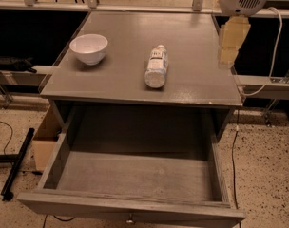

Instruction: Place blue plastic bottle into top drawer

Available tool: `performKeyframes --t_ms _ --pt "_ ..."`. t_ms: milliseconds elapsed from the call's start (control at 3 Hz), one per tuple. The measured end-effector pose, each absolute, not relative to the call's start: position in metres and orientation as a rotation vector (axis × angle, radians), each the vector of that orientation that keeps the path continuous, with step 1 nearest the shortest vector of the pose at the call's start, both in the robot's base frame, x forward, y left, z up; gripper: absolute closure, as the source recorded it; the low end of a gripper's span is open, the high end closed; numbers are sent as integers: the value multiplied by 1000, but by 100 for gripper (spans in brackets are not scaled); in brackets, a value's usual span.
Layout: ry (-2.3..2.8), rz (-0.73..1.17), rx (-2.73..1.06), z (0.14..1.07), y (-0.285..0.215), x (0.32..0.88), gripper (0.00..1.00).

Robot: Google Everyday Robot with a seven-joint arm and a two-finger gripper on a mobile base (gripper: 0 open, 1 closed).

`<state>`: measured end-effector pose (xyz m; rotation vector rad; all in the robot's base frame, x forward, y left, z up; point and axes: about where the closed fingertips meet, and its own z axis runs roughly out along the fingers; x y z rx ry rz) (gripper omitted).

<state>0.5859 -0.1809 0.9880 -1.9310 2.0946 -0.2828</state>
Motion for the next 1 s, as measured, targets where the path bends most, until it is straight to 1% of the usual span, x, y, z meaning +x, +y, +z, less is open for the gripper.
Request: performKeyframes --t_ms 667,1000 --pt "1881 -223 -2126 985 -156 614 0" --pt "1801 -227 -2136 982 -144 632 0"
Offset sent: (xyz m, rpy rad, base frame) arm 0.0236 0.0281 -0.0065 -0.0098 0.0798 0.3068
